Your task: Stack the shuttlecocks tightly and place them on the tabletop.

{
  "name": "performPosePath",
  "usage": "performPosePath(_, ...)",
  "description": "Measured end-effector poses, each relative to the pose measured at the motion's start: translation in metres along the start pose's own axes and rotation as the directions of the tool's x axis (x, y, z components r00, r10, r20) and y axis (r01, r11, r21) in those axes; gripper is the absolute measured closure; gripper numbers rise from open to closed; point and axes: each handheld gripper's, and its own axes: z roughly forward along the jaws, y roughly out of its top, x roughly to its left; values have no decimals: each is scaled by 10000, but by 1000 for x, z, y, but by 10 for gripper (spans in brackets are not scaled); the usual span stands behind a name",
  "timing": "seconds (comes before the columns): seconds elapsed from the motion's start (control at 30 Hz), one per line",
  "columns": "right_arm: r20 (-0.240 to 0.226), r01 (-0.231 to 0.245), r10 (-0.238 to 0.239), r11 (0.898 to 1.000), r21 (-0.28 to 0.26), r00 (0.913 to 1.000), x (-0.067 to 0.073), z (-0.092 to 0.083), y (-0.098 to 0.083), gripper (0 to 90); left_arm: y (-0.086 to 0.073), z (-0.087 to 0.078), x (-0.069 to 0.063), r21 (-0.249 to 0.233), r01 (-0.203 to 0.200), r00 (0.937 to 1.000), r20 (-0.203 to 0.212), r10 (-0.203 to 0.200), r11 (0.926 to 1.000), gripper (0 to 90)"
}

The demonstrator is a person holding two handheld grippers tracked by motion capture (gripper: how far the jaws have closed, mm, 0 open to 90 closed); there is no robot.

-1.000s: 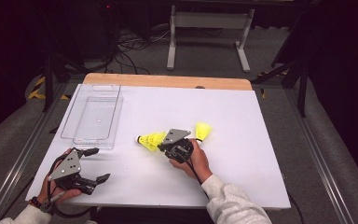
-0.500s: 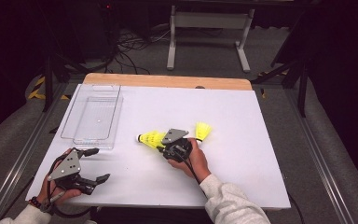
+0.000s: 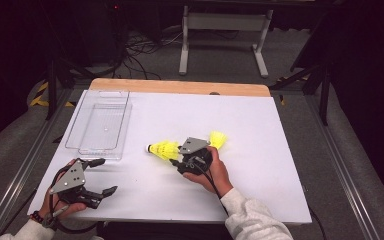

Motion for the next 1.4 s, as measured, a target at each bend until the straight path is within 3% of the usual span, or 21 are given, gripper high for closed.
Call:
performPosePath(0.27,728,141,-121,9995,-265,9973,-14,-29,-3,344,0,-1,0,-46,11,10000,12,-10,10000,80)
performPosePath(0.43,1336,209,-185,9996,-165,9909,-31,-51,-11,264,0,0,-1,-18,-10,10000,37,10,10000,80)
performPosePath(0.73,2460,-72,84,10000,-59,9692,-50,-72,-25,173,1,1,-1,76,-109,9999,43,108,9999,80)
performPosePath(0.97,2786,-562,549,9984,-33,9588,-70,-74,-35,159,1,3,-3,142,-236,9997,-14,236,9996,80)
performPosePath(1.2,2805,-786,730,9969,85,9571,-79,-71,-40,154,1,2,-1,81,-168,9999,-38,169,9998,79)
performPosePath(1.33,2678,-820,780,9966,36,9603,-85,-68,-42,154,1,4,1,97,-170,9998,-60,171,9998,79)
performPosePath(1.4,2363,-881,829,9960,117,9681,-91,-66,-43,154,0,6,3,183,-144,9999,-66,145,9997,79)
